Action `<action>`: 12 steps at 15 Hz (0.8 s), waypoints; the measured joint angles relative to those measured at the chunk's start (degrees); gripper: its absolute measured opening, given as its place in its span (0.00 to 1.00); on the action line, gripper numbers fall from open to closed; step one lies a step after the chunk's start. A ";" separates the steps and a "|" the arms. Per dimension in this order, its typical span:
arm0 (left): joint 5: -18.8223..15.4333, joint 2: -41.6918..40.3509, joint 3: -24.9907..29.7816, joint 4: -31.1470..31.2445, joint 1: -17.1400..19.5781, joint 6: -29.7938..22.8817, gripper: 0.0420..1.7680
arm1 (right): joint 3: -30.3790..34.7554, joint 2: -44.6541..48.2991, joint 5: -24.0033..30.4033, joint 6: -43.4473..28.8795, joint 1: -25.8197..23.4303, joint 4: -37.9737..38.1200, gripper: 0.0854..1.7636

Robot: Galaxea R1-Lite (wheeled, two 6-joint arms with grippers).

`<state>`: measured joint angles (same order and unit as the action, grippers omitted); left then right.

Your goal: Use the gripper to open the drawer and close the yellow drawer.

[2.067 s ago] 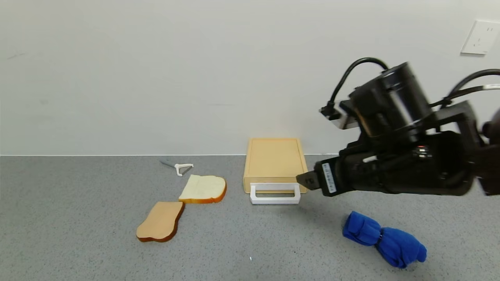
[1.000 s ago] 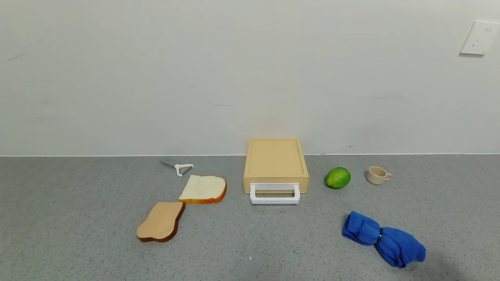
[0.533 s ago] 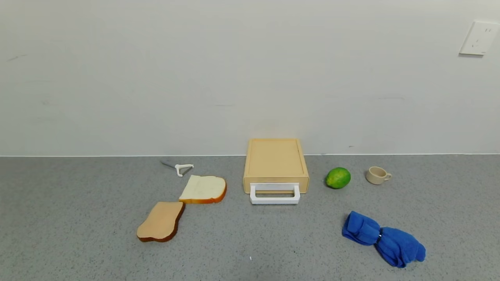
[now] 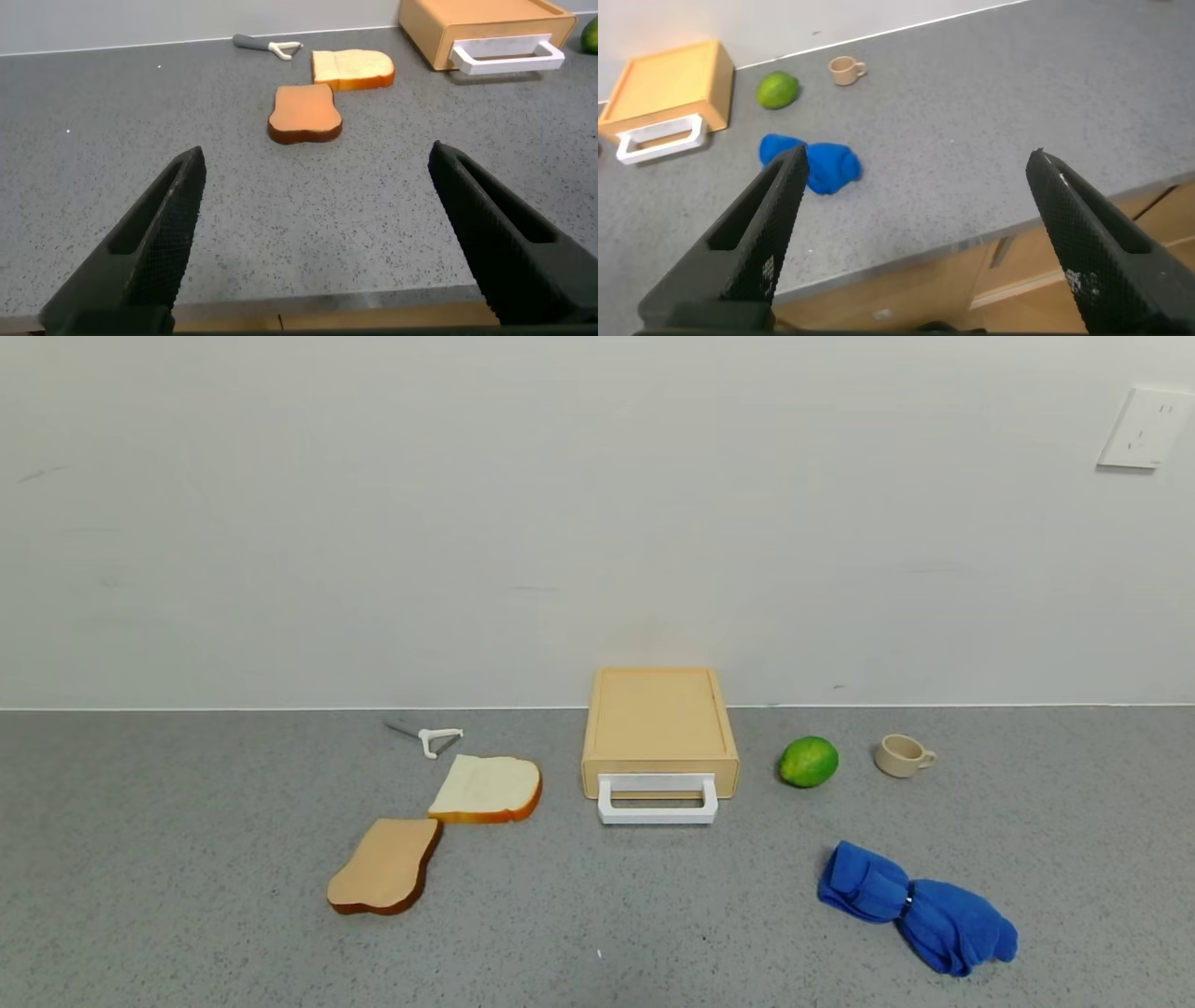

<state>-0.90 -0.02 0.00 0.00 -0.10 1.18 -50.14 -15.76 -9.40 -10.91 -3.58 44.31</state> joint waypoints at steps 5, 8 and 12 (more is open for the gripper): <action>-0.02 0.00 0.00 0.00 0.00 0.02 0.97 | 2.12 2.67 5.66 0.26 3.80 -3.16 0.97; -0.02 0.00 0.00 0.00 0.00 0.00 0.97 | 7.40 7.45 6.77 4.22 4.10 -5.68 0.97; -0.04 0.00 0.00 0.02 -0.01 0.02 0.97 | 21.89 13.48 5.30 8.17 3.69 -22.95 0.97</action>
<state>-0.94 -0.02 0.00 0.02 -0.11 1.21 -28.25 -2.28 -4.10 -2.74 0.11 21.36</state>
